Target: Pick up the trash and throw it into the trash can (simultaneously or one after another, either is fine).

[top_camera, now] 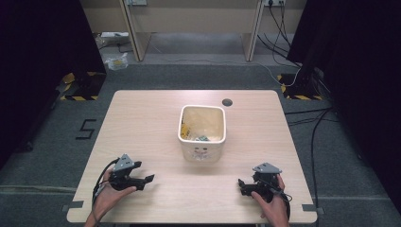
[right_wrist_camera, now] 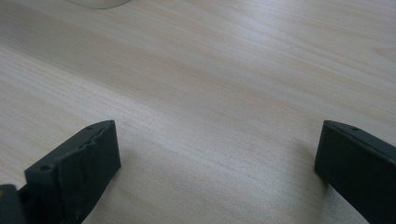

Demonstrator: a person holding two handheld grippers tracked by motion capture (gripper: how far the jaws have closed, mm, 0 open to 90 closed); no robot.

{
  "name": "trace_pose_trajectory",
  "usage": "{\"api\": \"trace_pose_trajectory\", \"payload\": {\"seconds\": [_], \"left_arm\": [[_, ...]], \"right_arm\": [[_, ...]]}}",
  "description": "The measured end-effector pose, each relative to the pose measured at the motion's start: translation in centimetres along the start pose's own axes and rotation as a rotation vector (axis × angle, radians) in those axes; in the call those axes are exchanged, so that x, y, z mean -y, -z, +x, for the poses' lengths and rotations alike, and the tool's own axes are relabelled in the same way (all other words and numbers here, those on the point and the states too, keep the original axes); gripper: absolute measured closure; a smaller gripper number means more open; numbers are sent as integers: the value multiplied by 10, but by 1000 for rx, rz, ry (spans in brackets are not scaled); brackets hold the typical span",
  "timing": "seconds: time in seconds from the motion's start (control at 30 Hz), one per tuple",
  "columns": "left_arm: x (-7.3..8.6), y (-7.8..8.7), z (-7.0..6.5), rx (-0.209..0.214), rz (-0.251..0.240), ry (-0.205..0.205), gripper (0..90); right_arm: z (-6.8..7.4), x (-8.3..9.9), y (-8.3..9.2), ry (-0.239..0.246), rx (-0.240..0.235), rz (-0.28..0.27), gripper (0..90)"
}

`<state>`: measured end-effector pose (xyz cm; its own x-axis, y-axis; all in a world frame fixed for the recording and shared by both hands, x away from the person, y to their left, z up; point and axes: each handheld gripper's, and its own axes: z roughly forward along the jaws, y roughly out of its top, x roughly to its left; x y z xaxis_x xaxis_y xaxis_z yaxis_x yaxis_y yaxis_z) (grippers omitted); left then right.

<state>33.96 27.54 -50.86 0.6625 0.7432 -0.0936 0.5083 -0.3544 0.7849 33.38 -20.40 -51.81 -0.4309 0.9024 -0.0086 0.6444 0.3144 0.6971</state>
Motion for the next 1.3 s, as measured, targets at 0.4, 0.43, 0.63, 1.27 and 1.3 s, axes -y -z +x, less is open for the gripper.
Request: {"api": "trace_pose_trajectory", "payload": {"seconds": [0.4,0.43,0.63,1.27,1.3], "left_arm": [[14,5,-2,-4,25,4,177],[15,5,-3,-2,25,5,176],[20,6,-7,-4,32,-1,174],[26,6,-20,-67,70,-43,162],[26,6,-20,-64,71,-43,160]], "right_arm": [[0,0,0,3,0,-1,4],[0,0,0,3,0,-1,4],[0,0,0,0,0,0,4],[0,0,0,0,0,0,4],[0,0,0,0,0,0,4]]}}
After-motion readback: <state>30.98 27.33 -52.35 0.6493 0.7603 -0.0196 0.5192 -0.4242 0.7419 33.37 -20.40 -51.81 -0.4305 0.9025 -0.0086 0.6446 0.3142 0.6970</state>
